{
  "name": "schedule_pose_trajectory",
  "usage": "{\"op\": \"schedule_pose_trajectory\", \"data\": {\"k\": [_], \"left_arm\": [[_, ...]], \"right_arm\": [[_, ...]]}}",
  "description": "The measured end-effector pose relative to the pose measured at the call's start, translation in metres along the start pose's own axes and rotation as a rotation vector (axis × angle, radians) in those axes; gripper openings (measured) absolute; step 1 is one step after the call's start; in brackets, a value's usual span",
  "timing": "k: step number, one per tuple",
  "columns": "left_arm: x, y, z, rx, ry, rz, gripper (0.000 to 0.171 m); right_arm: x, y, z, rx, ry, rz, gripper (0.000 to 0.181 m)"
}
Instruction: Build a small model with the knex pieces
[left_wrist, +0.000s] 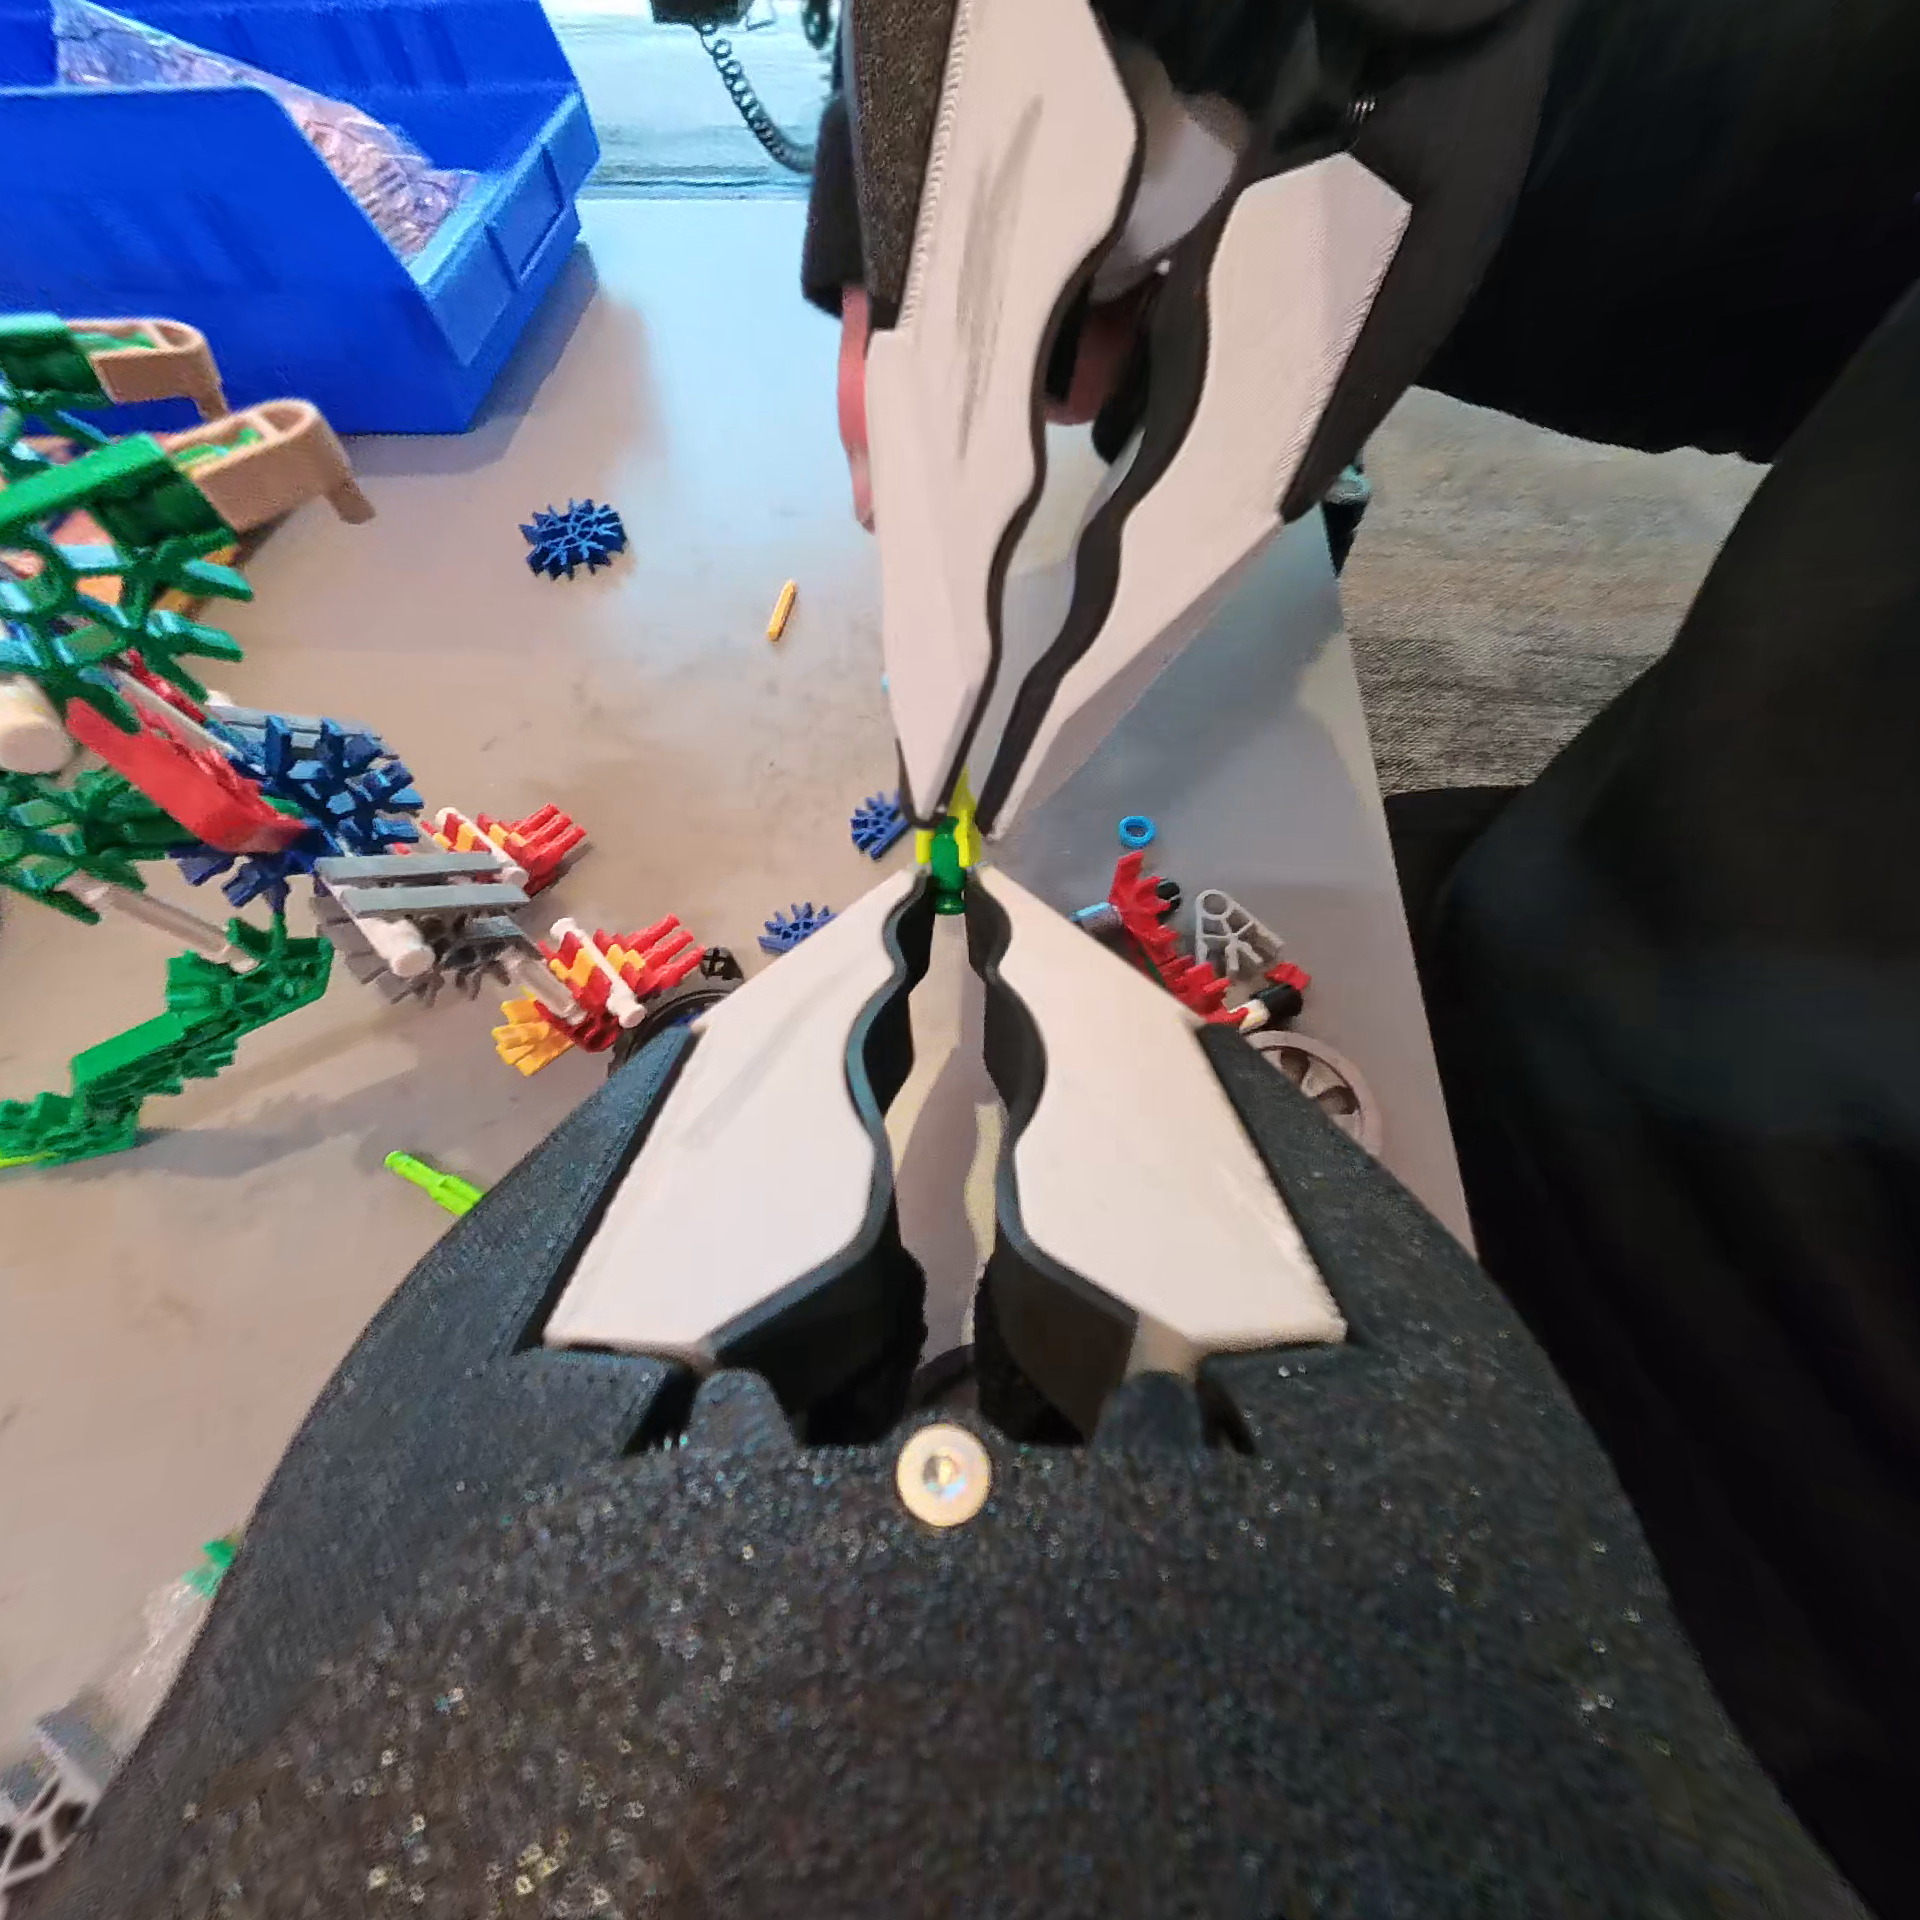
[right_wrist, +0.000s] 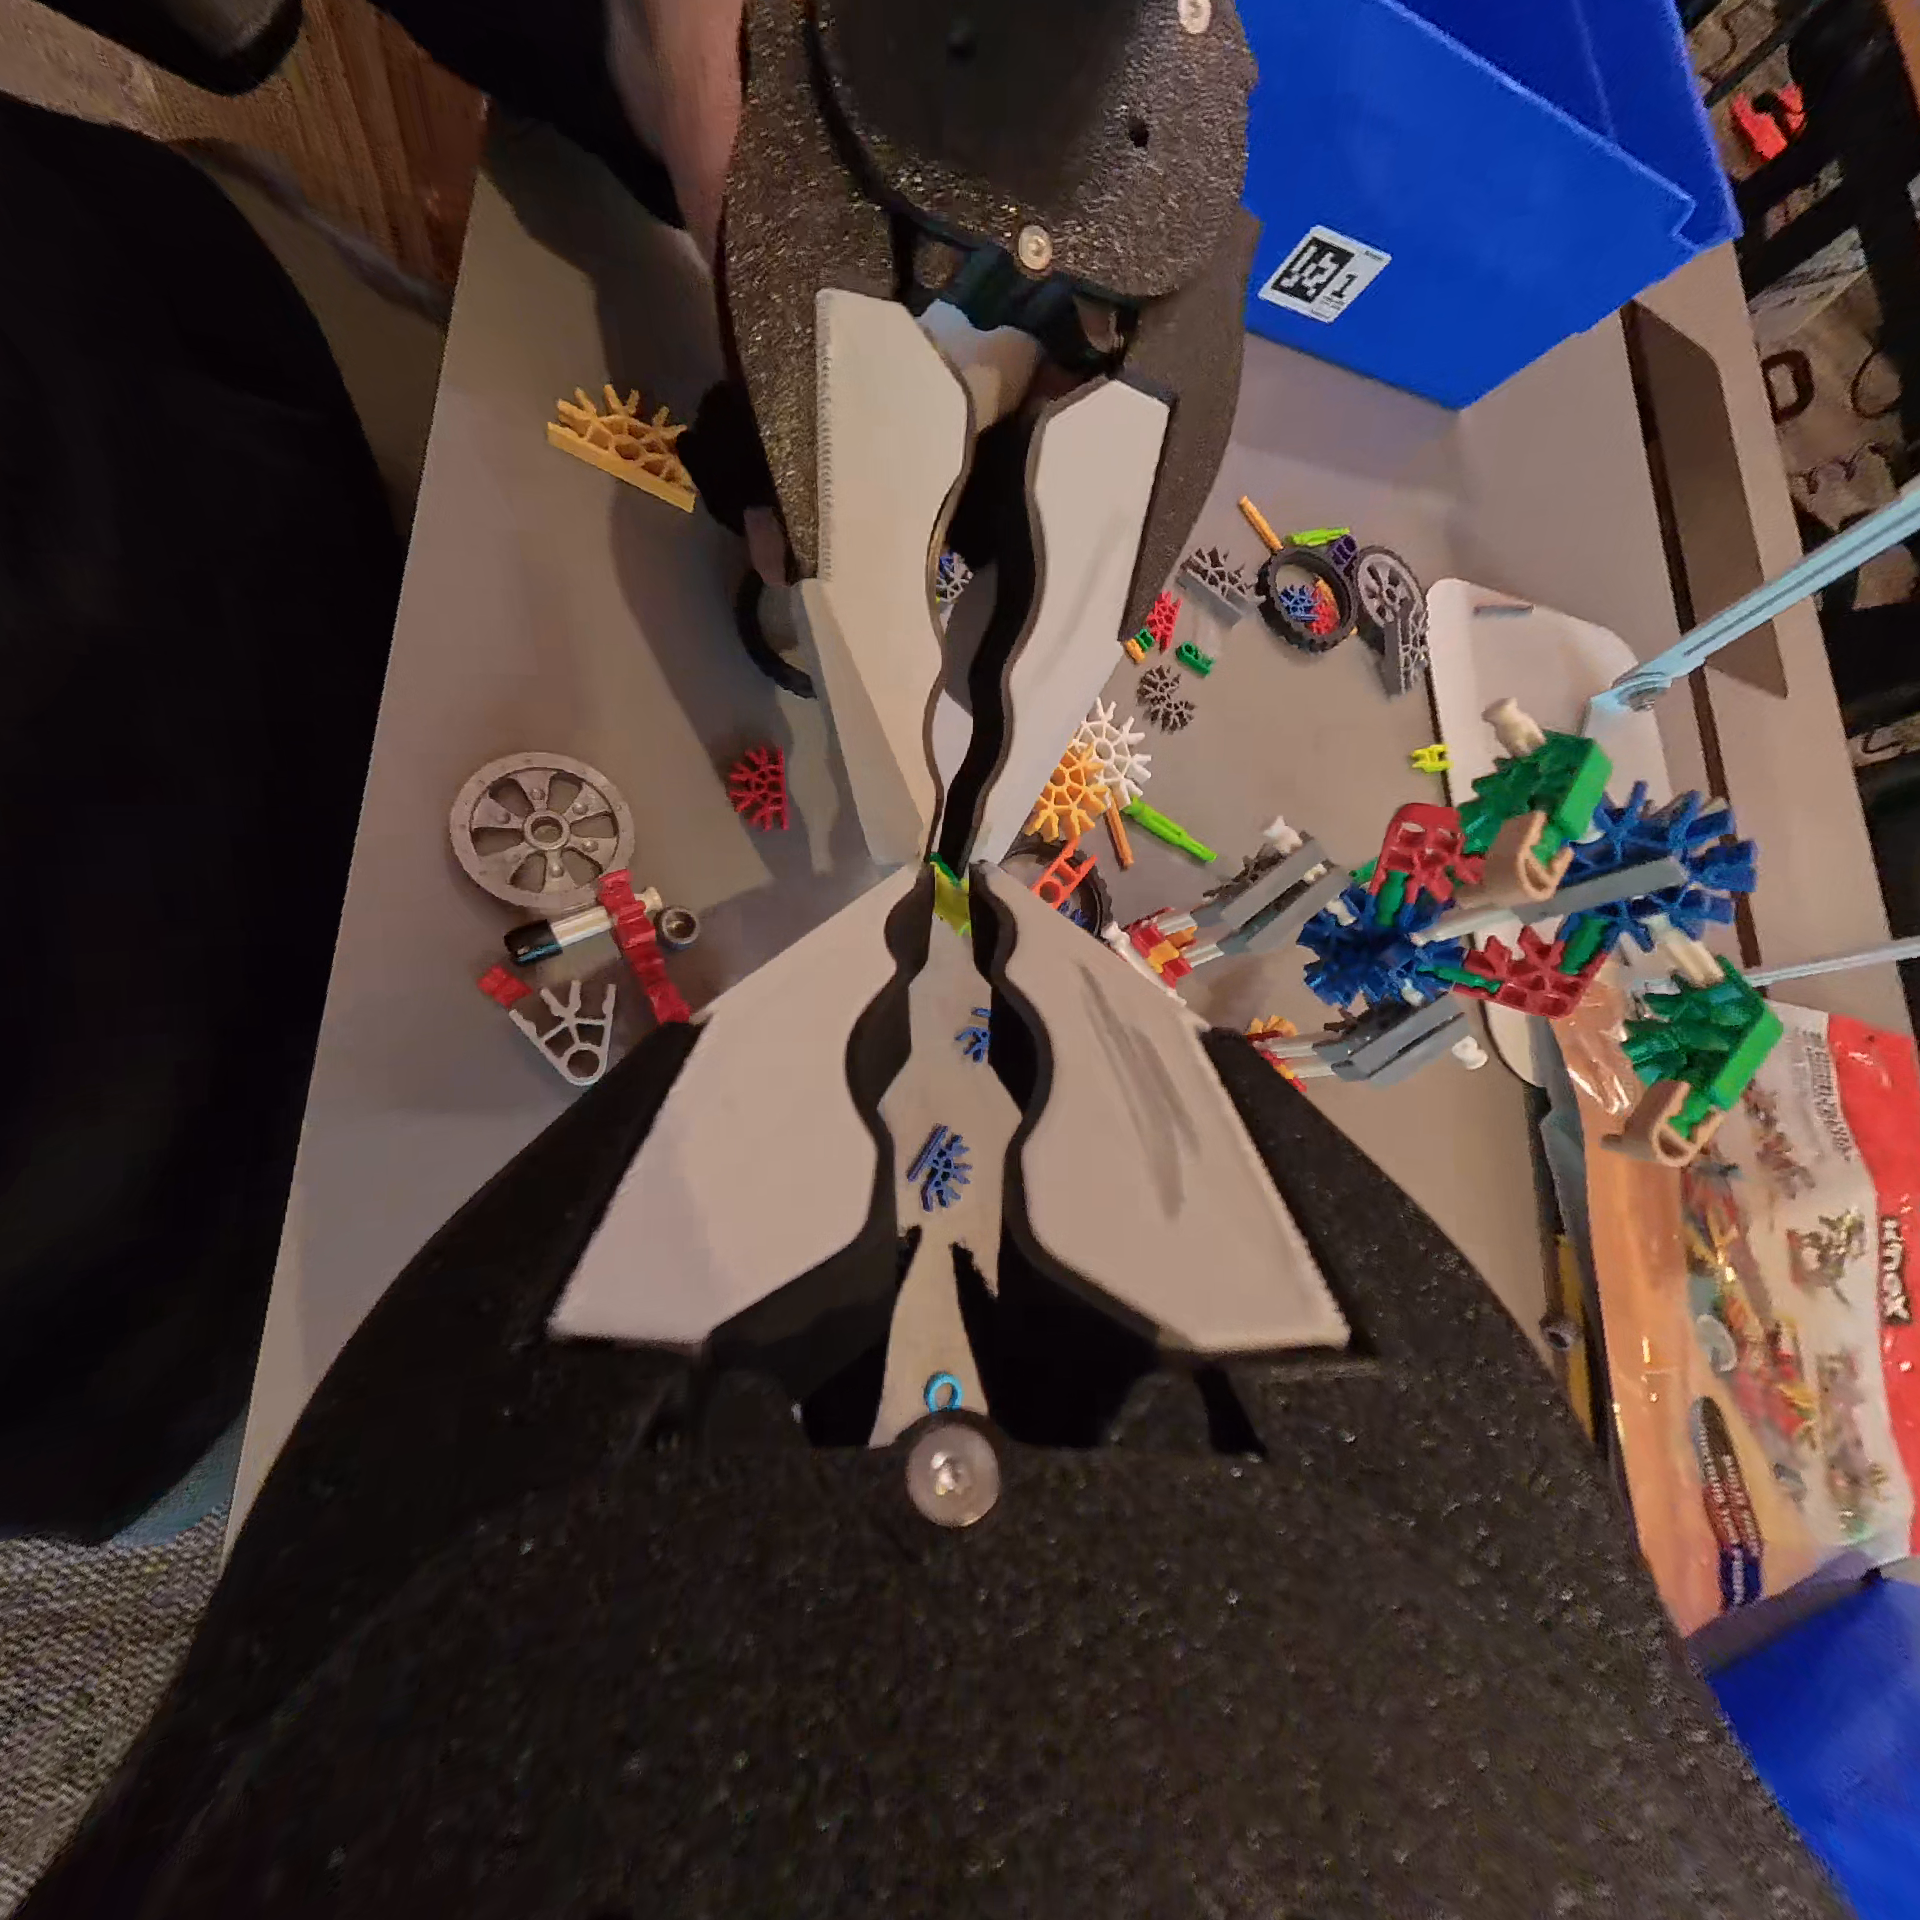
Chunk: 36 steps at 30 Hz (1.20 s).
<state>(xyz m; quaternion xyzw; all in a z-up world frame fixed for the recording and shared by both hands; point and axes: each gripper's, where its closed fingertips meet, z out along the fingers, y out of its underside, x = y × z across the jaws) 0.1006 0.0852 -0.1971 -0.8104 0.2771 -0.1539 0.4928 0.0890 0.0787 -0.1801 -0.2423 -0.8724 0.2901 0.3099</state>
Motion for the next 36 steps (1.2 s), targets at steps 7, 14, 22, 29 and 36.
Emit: {"op": "schedule_pose_trajectory", "data": {"k": [7, 14, 22, 29, 36], "left_arm": [[0.009, -0.005, -0.002, 0.042, 0.074, -0.038, 0.003], [0.018, -0.012, -0.005, 0.095, 0.173, -0.098, 0.003], [0.022, -0.030, -0.014, 0.193, 0.251, -0.161, 0.003], [0.022, -0.041, -0.019, 0.230, 0.262, -0.157, 0.003], [-0.012, -0.062, -0.037, 0.257, -0.047, -0.004, 0.012]], "right_arm": [[-0.007, -0.001, -0.007, 0.017, -0.019, 0.012, 0.014], [-0.010, -0.003, -0.009, 0.024, -0.020, -0.008, 0.011], [-0.004, -0.011, -0.021, 0.056, -0.020, 0.001, 0.008], [0.000, -0.016, -0.027, 0.050, -0.038, -0.021, 0.006], [0.032, -0.018, -0.045, 0.017, -0.013, -0.016, 0.004]]}}
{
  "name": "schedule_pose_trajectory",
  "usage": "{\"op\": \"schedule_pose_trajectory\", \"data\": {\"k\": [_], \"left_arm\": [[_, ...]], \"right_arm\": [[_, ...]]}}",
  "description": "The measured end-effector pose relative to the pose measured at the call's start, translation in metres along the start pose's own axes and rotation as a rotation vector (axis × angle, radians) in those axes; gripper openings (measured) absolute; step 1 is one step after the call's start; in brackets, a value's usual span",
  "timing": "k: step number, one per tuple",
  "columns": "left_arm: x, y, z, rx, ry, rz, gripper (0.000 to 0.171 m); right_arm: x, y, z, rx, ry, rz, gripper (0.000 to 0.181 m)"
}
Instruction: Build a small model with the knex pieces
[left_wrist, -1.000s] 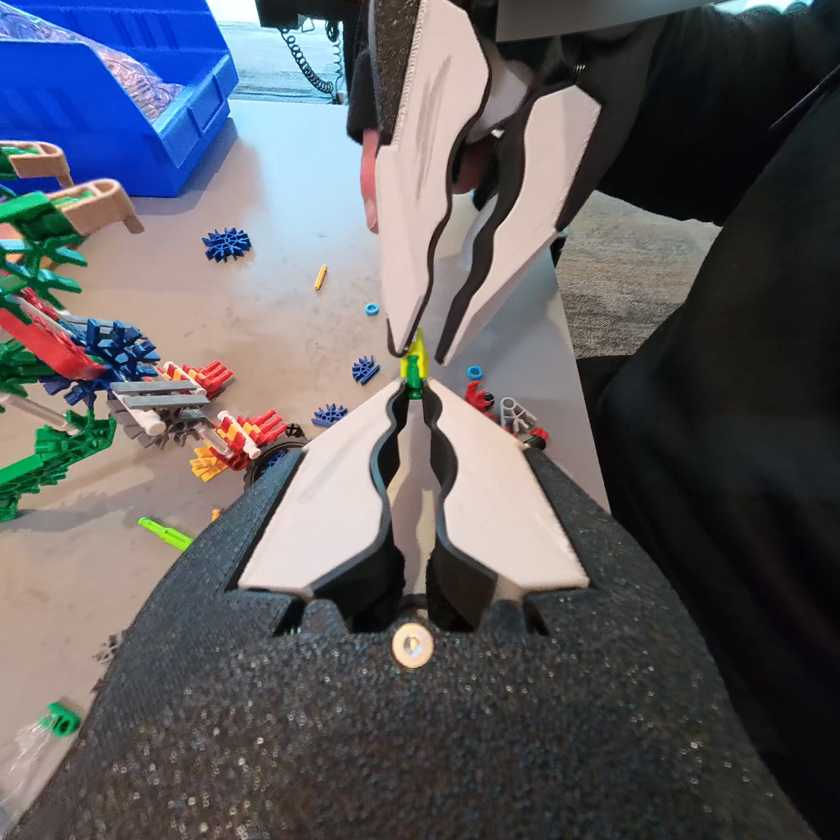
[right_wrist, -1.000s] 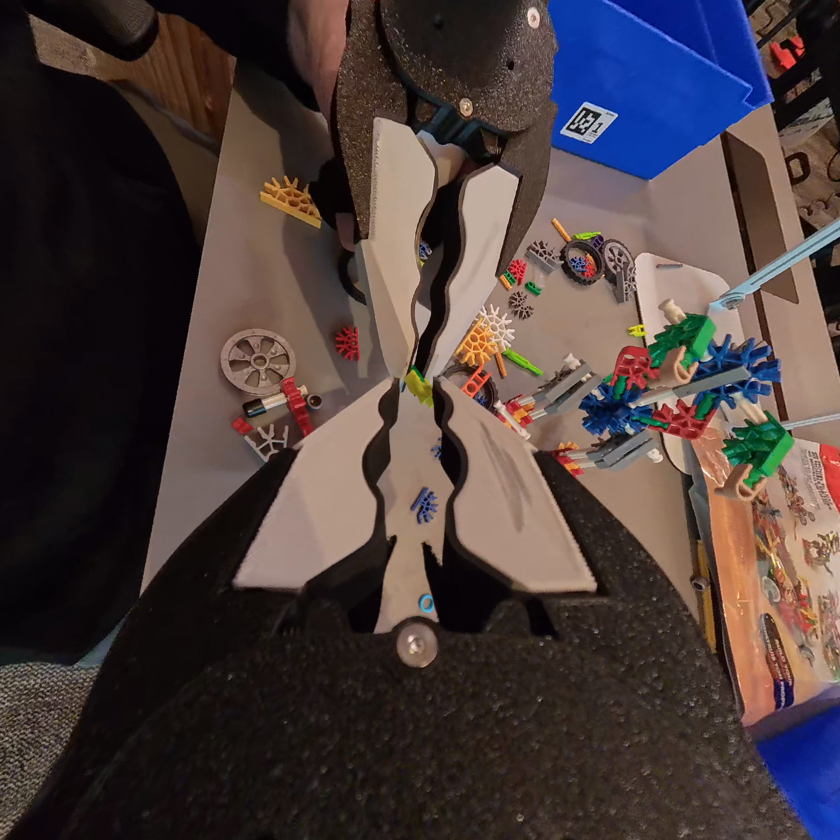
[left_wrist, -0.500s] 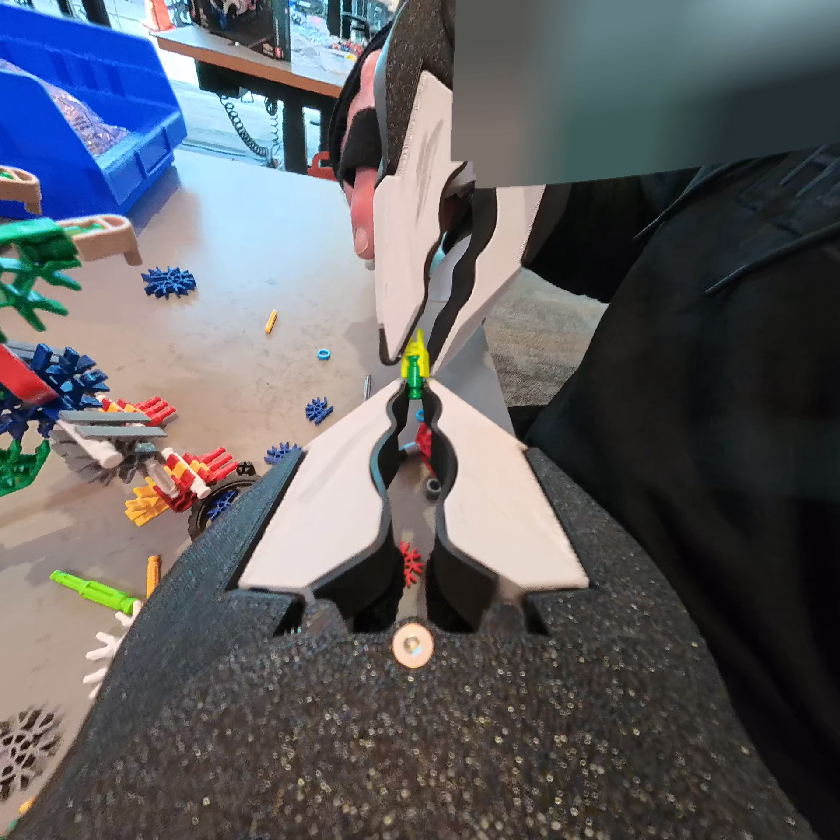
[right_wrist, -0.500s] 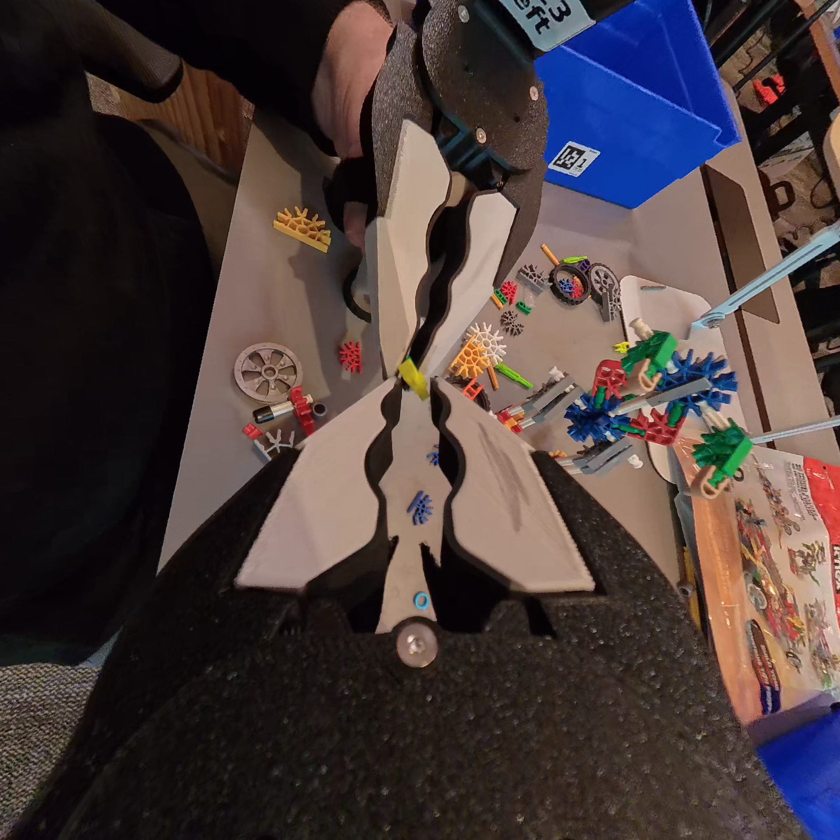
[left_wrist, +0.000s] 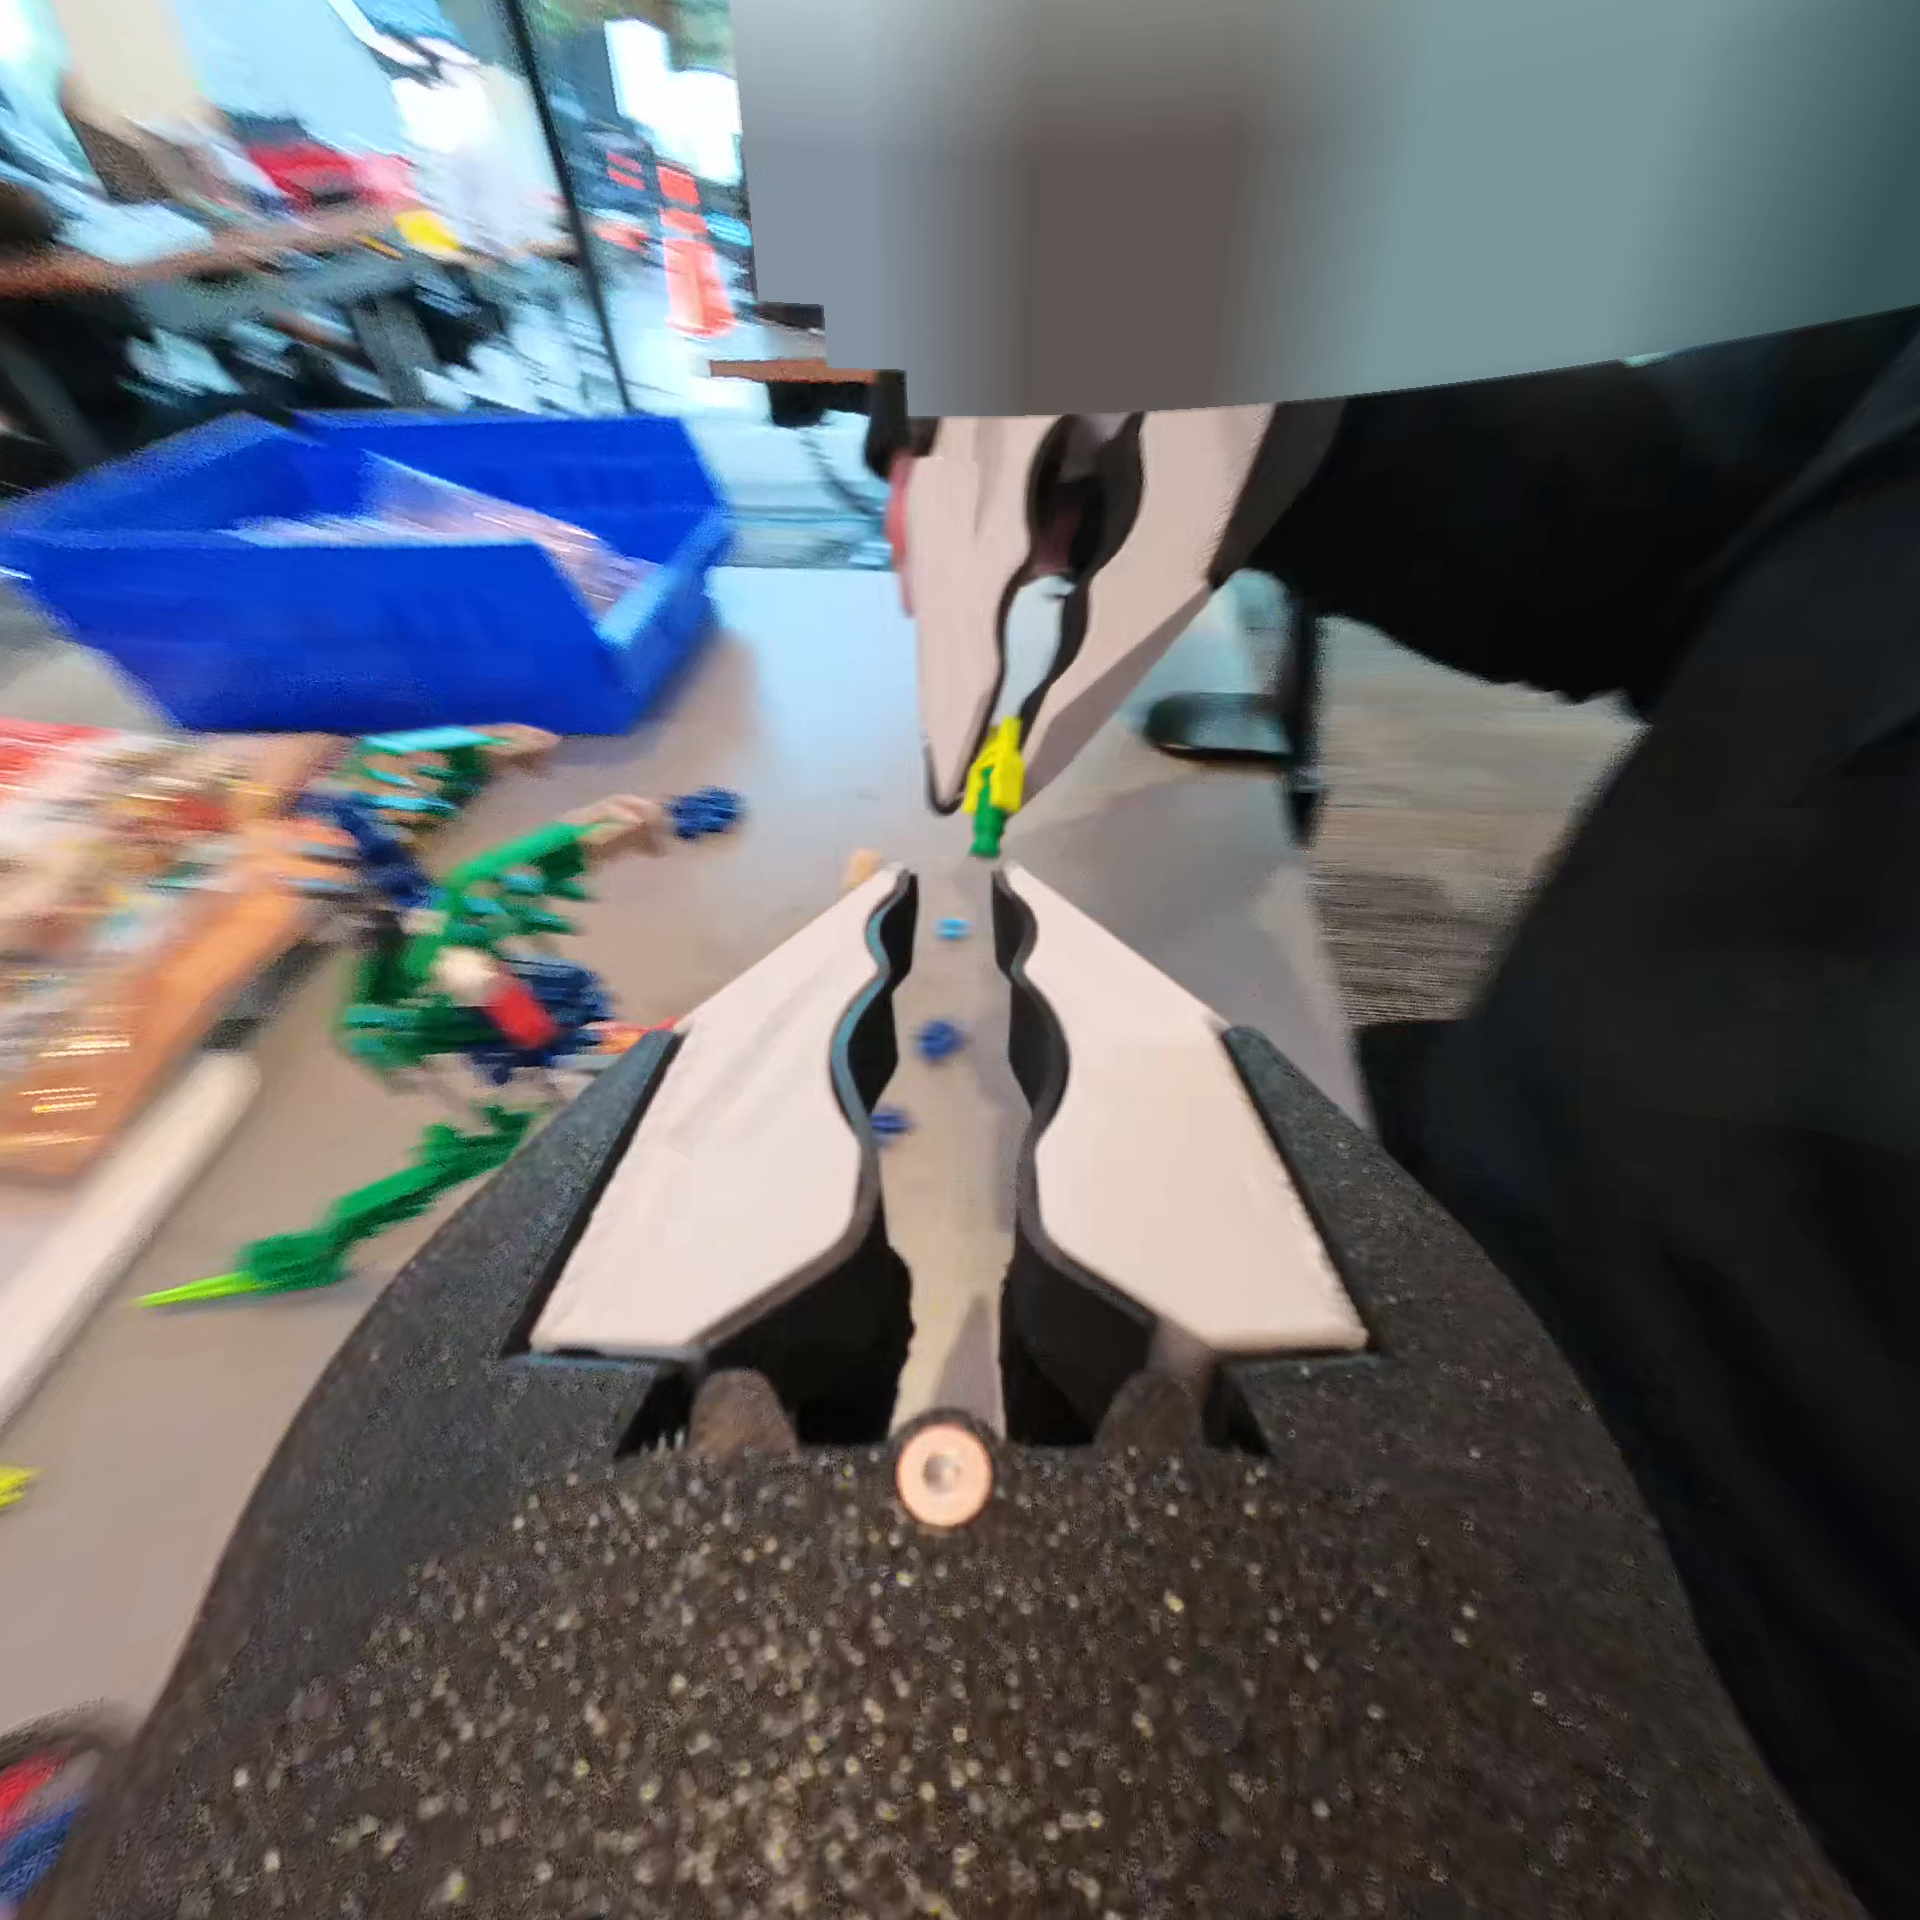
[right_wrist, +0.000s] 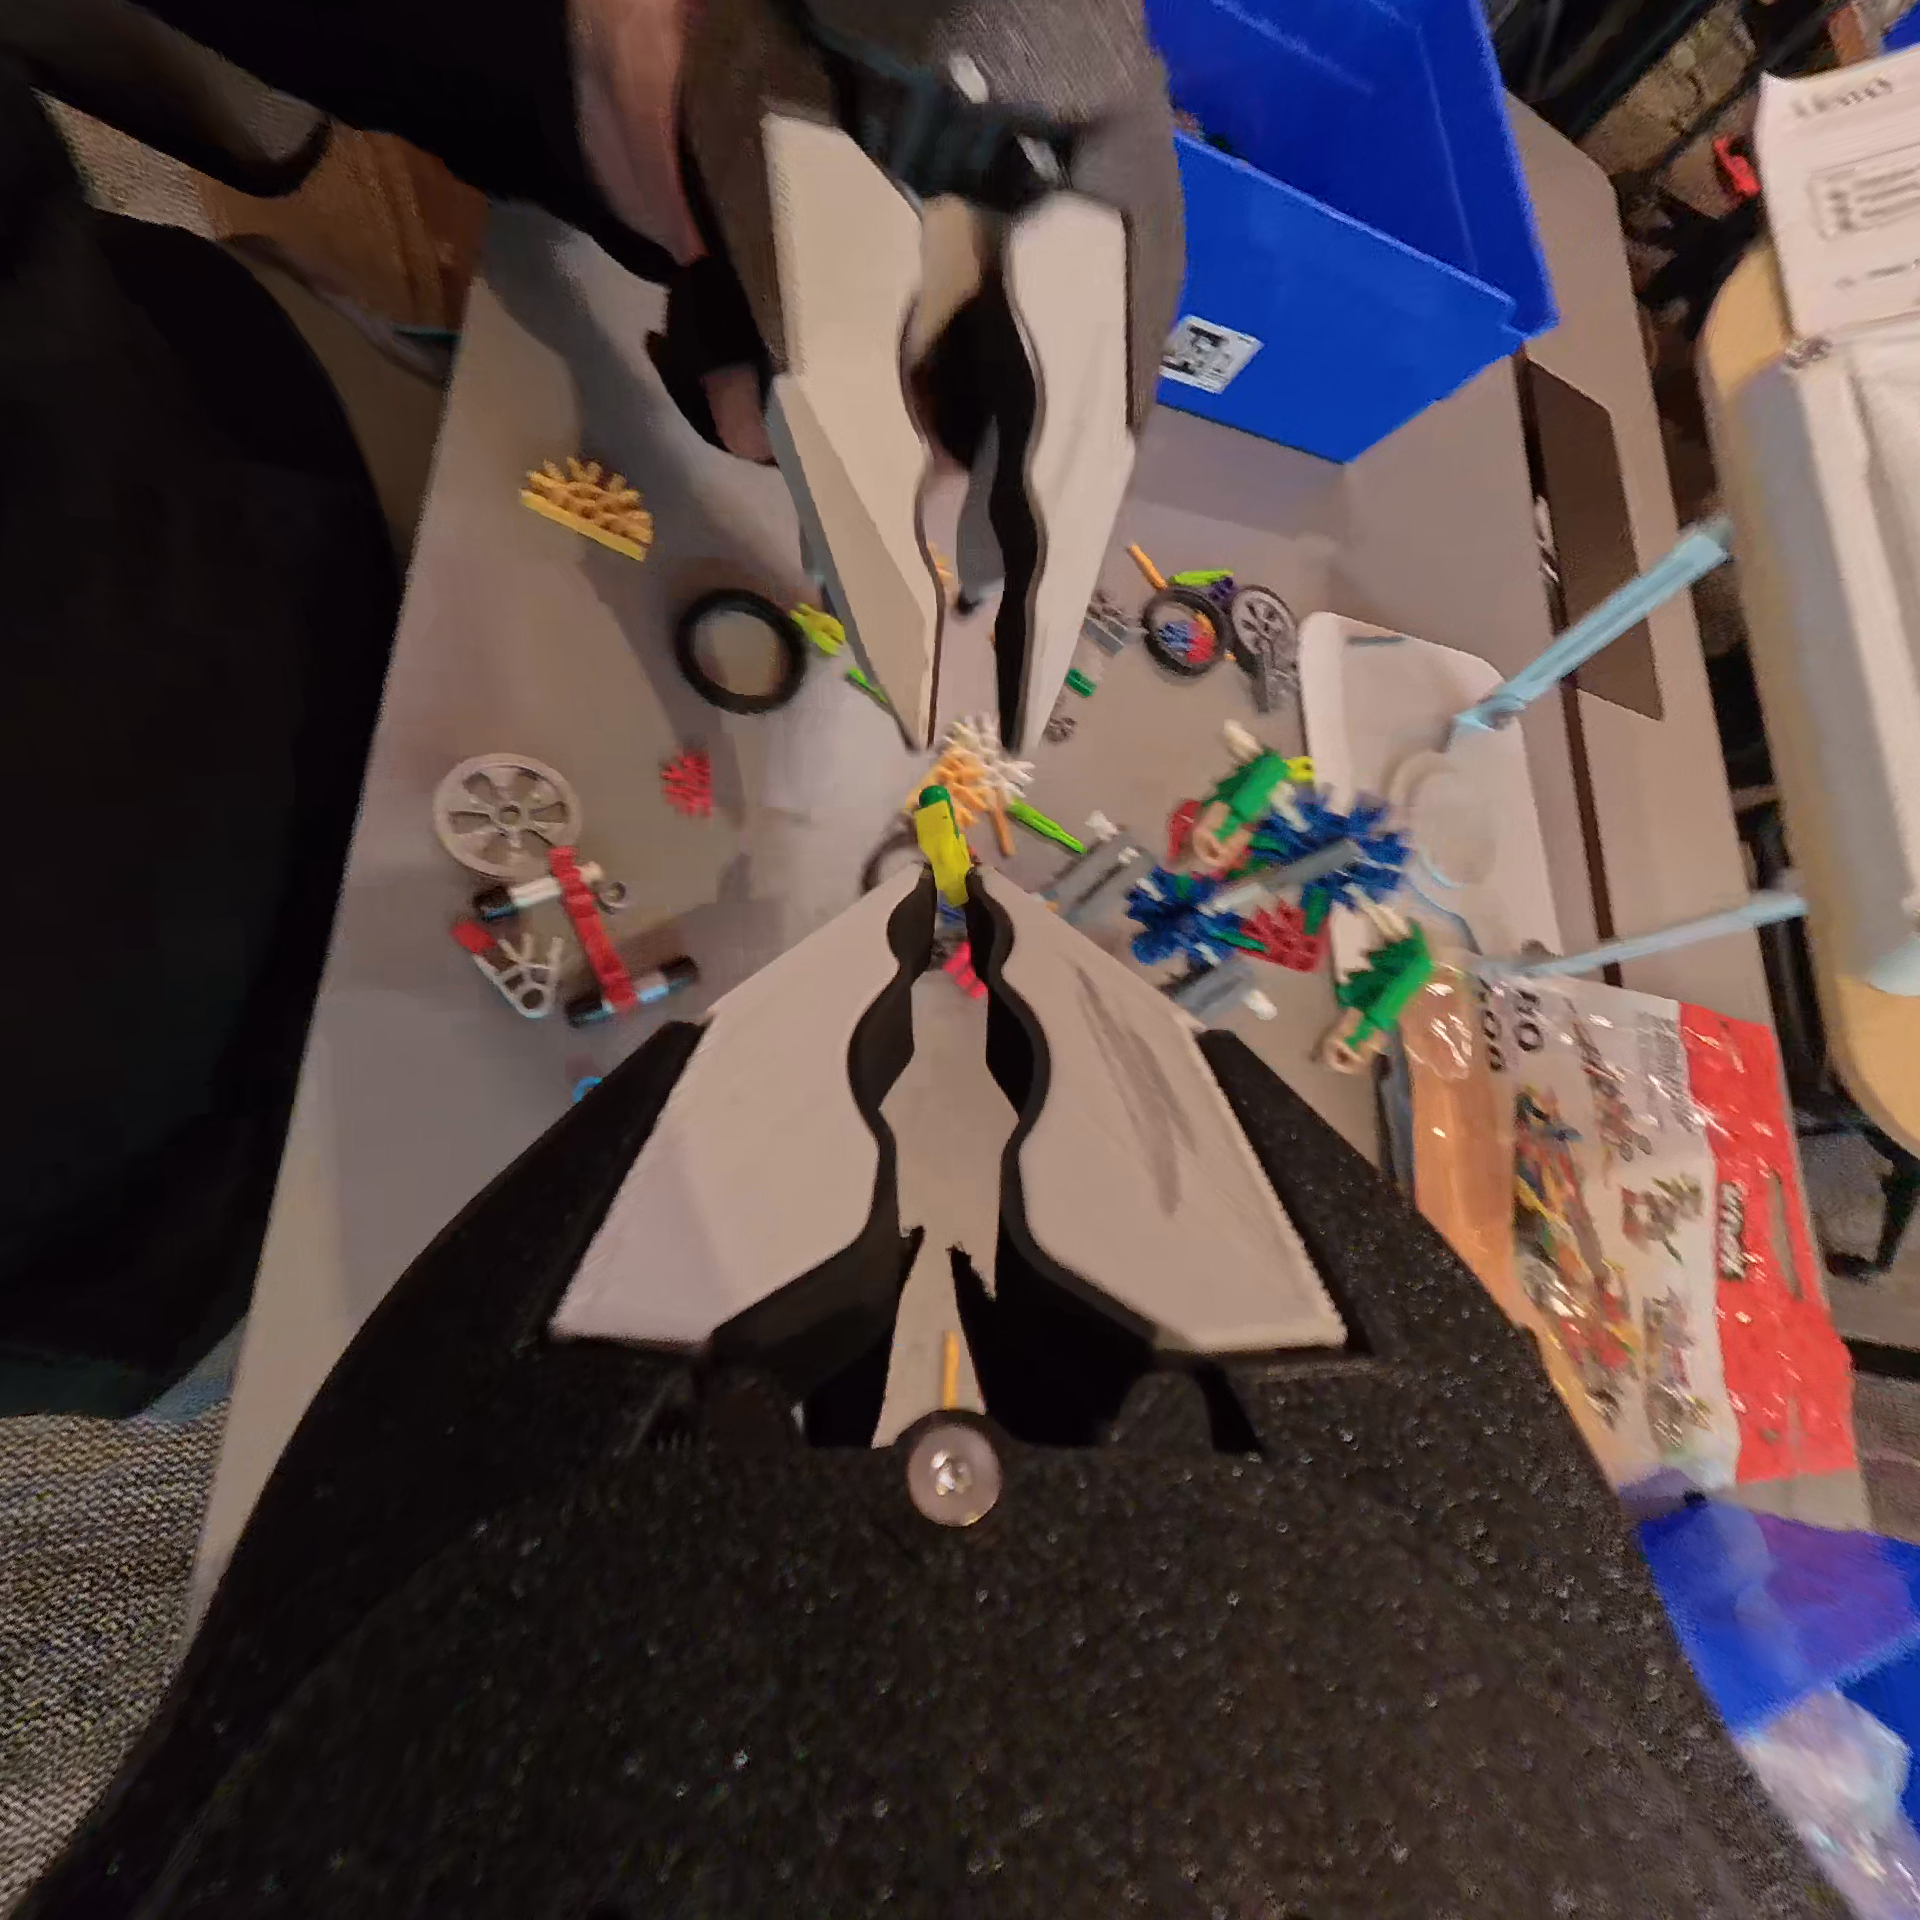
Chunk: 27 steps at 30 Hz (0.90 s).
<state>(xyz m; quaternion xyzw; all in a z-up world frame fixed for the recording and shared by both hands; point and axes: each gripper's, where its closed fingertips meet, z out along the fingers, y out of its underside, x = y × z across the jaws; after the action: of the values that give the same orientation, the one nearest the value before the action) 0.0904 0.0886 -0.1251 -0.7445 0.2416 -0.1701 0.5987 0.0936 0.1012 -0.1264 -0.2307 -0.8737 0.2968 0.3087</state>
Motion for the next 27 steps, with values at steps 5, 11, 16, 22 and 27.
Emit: {"op": "schedule_pose_trajectory", "data": {"k": [5, 11, 16, 22, 27], "left_arm": [[-0.044, -0.017, -0.018, -0.064, -0.284, 0.232, 0.023], [-0.079, -0.028, -0.022, -0.083, -0.339, 0.176, 0.024], [-0.086, -0.009, -0.006, -0.200, -0.332, 0.166, 0.032], [-0.093, -0.002, 0.000, -0.198, -0.357, 0.156, 0.033], [-0.095, -0.001, 0.004, -0.207, -0.357, 0.158, 0.030]], "right_arm": [[0.042, 0.005, -0.013, -0.072, 0.036, 0.001, 0.004], [0.076, 0.005, -0.005, -0.157, 0.042, -0.043, 0.004], [0.095, 0.009, 0.006, -0.255, 0.025, -0.108, 0.004], [0.104, 0.022, 0.017, -0.395, -0.017, -0.182, 0.004], [0.105, 0.023, 0.024, -0.444, -0.052, -0.231, 0.004]]}}
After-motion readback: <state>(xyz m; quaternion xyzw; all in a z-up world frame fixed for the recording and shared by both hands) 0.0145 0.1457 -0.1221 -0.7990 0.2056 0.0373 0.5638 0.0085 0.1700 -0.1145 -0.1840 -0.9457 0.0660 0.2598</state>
